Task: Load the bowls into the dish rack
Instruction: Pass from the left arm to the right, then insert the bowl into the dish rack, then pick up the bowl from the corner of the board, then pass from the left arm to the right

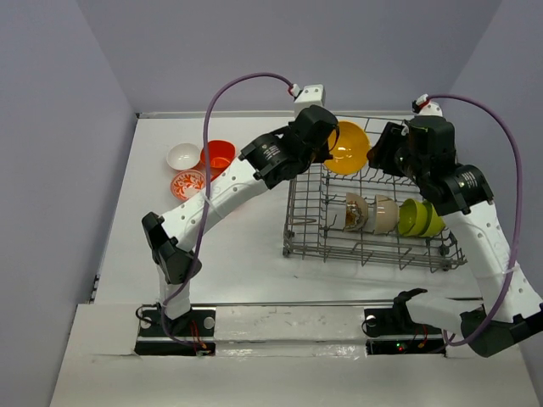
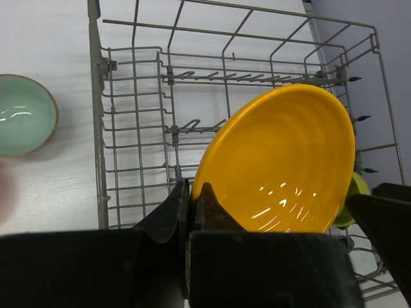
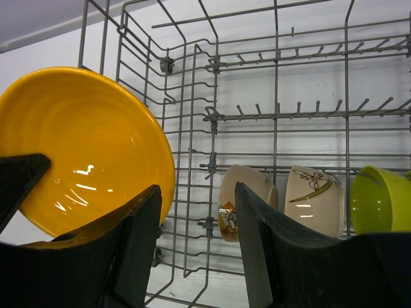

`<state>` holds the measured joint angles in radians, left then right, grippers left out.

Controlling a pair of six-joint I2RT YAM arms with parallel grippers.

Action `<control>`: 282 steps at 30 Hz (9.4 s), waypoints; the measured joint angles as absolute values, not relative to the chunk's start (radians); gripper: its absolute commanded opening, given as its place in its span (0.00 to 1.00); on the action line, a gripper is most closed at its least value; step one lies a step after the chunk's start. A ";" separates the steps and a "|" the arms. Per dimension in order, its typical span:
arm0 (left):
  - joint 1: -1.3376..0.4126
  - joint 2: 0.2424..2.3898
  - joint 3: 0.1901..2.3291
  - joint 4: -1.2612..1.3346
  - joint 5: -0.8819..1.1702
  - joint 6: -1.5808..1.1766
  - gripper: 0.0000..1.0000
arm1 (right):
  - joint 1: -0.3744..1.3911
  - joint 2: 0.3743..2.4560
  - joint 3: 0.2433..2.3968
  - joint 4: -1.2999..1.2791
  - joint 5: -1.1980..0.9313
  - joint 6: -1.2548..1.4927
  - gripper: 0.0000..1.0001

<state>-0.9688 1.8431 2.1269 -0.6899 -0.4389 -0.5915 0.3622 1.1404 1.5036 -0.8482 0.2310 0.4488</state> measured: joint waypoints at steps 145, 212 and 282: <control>-0.751 0.723 0.875 -0.392 -0.321 -0.348 0.99 | 0.097 1.916 1.067 0.813 1.258 -1.069 0.42; 0.002 1.340 0.855 -0.272 -0.232 -0.727 0.86 | 0.135 0.842 1.274 -0.733 -0.160 0.454 0.66; -0.812 1.486 1.866 -0.783 -0.380 -0.583 0.00 | 0.316 1.246 1.821 -0.910 -0.341 0.418 0.59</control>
<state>-0.8120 1.4860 1.8656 -0.7826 -0.3798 -0.5827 0.3161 1.2457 1.8206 -0.9096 -0.3408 0.4183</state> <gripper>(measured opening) 0.066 0.595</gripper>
